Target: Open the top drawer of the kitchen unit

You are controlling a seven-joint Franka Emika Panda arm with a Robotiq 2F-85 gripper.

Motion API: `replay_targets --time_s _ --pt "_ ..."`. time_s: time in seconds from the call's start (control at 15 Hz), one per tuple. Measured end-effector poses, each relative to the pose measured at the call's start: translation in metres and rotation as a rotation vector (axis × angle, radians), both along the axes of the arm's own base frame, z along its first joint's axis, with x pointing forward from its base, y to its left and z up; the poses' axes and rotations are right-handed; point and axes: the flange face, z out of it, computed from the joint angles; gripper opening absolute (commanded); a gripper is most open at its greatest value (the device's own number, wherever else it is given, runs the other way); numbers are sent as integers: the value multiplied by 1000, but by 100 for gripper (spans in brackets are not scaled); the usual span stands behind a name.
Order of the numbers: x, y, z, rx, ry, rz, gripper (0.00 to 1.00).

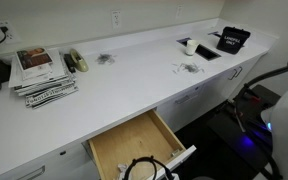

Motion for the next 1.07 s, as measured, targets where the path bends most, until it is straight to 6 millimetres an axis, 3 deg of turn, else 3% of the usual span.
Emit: replay_targets --time_s 0.2,0.53,0.73,1.07 --pt "25 -10 38 106 96 -69 100" --pt "59 -49 94 146 175 -202 100" --pt "57 -79 127 157 192 -261 100" --pt "36 -145 177 123 188 -350 100"
